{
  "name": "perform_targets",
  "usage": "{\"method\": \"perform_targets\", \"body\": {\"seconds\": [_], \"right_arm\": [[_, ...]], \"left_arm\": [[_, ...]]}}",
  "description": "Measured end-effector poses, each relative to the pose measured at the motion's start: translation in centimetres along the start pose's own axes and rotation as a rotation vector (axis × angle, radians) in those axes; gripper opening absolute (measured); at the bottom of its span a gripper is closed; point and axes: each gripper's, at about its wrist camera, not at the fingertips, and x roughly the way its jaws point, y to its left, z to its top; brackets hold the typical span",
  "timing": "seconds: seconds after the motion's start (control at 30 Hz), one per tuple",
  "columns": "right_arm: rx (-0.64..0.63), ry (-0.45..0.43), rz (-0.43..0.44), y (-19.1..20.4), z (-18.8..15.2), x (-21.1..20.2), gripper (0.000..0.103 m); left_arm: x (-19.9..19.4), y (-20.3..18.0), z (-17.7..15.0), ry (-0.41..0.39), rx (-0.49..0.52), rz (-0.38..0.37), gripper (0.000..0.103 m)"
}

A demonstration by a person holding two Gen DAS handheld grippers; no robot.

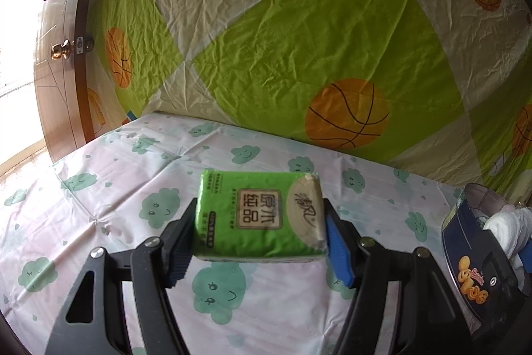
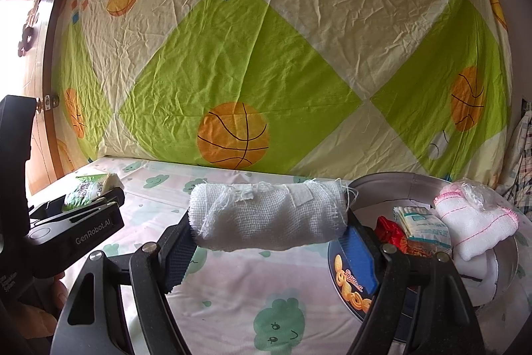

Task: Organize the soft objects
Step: 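Lift the tissue pack and gauze roll and carry both over the tin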

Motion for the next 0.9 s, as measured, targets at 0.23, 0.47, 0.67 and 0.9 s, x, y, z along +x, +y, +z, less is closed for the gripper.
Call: {"method": "perform_targets", "body": {"seconds": [0.23, 0.47, 0.67, 0.9], "right_arm": [[0.008, 0.005, -0.020, -1.2, 0.0, -0.3, 0.081], [0.016, 0.010, -0.037, -2.5, -0.2, -0.7, 0.081], [0.006, 0.005, -0.048, -3.2, -0.4, -1.3, 0.081], [-0.007, -0.006, -0.062, -4.3, -0.6, -2.1, 0.081]], "left_arm": [[-0.7, -1.7, -0.7, 0.004, 0.022, -0.026, 0.068], [-1.3, -3.2, -1.2, 0.010, 0.032, -0.049, 0.068], [-1.7, -4.5, -1.5, 0.014, 0.050, -0.059, 0.068], [-2.2, -6.4, -2.0, 0.022, 0.071, -0.085, 0.068]]}}
